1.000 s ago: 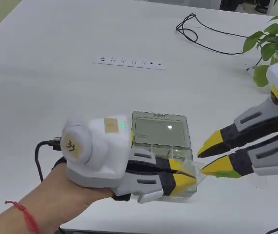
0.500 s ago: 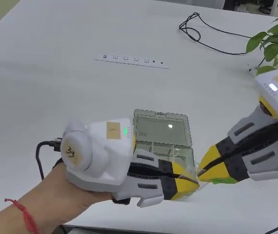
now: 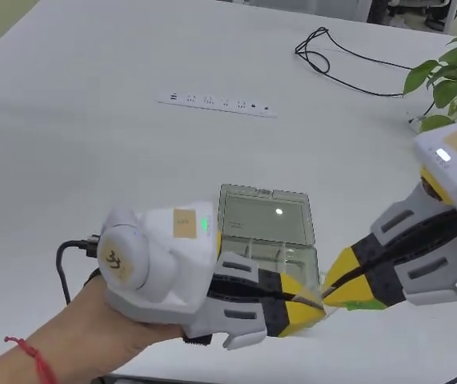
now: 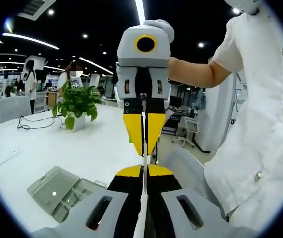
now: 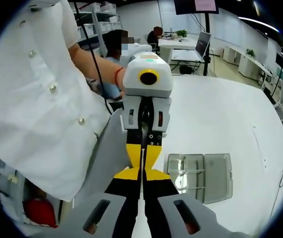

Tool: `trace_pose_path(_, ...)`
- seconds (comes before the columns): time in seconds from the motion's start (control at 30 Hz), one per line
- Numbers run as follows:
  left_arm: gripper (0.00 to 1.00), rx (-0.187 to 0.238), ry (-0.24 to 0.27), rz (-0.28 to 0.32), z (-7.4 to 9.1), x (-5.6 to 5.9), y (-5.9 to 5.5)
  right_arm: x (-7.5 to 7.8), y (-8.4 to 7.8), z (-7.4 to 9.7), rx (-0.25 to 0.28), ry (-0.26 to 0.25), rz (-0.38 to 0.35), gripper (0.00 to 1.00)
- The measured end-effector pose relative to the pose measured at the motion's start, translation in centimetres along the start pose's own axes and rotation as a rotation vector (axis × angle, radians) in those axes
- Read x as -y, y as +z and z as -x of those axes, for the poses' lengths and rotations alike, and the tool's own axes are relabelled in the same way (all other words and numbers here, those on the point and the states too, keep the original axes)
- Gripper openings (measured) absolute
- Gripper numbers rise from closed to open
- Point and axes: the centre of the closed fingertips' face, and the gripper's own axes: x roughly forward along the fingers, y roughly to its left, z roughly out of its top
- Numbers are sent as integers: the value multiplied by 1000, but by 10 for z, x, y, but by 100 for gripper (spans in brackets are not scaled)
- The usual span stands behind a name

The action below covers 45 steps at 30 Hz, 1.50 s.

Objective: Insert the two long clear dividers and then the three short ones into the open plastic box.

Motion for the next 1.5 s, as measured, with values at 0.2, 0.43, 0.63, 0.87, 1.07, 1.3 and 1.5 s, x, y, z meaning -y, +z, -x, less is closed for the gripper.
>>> trace_pose_path(0.2,0,-7,12,17,1,0,-3,1,0,-1,-3,-2,4,2)
trace_pose_path(0.43,4,-16,41,29,6,-4,-9,6,1,5,9,-23,0,2)
trace_pose_path(0.63,11,-32,72,42,14,-8,-16,11,2,9,21,-45,-6,2)
trace_pose_path(0.87,20,-52,130,64,26,-19,-26,24,0,15,30,-84,-18,2)
trace_pose_path(1.07,30,-68,177,74,36,-27,-36,38,-4,16,24,-112,-29,2)
trace_pose_path(1.3,51,-66,244,85,48,-42,-48,63,-14,11,21,-134,-47,2)
trace_pose_path(1.5,65,-96,275,97,58,-49,-63,80,-19,-2,12,-139,-56,2)
